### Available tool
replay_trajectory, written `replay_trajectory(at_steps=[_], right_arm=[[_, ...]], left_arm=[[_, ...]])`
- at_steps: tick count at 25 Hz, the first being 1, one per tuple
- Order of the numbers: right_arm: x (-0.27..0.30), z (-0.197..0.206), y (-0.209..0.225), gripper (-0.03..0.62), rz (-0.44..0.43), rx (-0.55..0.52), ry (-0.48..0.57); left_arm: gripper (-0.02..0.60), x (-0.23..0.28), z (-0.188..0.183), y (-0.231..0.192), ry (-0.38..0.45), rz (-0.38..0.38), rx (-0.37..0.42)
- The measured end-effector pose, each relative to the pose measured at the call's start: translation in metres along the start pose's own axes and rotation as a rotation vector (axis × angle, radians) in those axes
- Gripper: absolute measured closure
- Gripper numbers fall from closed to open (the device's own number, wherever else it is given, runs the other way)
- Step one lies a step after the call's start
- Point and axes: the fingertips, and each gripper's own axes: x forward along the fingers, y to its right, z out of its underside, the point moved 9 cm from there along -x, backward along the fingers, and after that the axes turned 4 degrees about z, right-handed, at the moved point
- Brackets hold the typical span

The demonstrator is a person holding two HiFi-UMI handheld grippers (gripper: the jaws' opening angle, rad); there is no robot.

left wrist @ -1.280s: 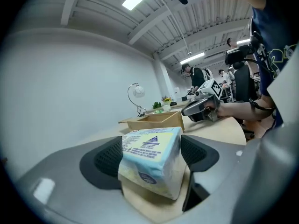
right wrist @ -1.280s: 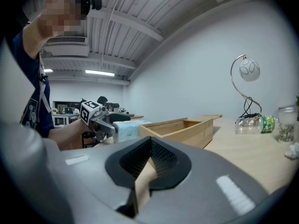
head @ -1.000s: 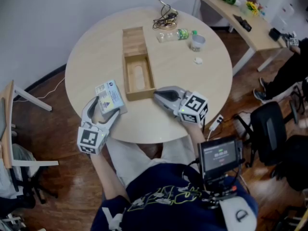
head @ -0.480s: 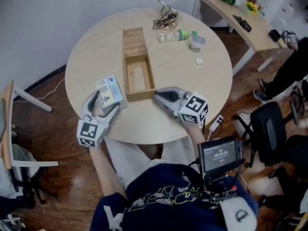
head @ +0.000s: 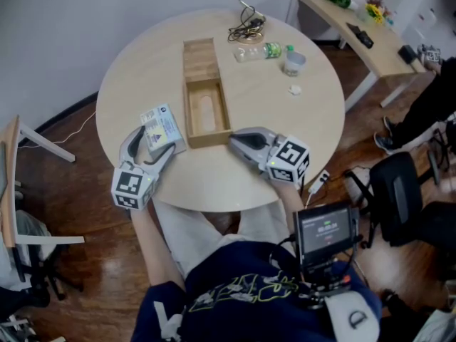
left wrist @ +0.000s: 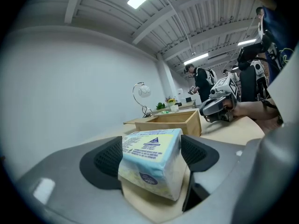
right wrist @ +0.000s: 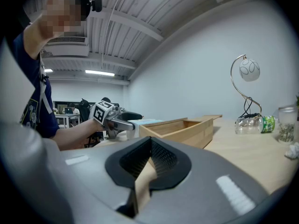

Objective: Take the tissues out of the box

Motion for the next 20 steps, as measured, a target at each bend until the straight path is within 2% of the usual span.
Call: replay_trajectory(at_steps=[4,10,13,17,20], right_arm=[[0.0,-0.004,-0.001,0.597,0.005,-0.002,-0.004],[0.0,-0.001,0.0,0.597,0.002,-0.003,-0.008],[0.0,-0.001,0.001,0.597,0.0,-0.004,-0.005],[-0.001,-0.003,0.0,0.597,0.007,-0.001,-0.003],[-0.001,-0.004,0.0,0.597,0.006,0.005,0.001]], left_arm=[[0.18,-0.007,-0.012,0.004,0.073,0.013,-0.052],[0.179,-0.019,-0.008,0.005,0.114,-0.001,-0.099],[0.181,-0.029,-0.015,0.007,0.145,-0.051,-0.101],[0.181,-0.045,-0.034,0.012,0.271,-0.097,-0.133],[0.181,-0.05,-0.041,0.02,0.27,-0.103,-0.115]])
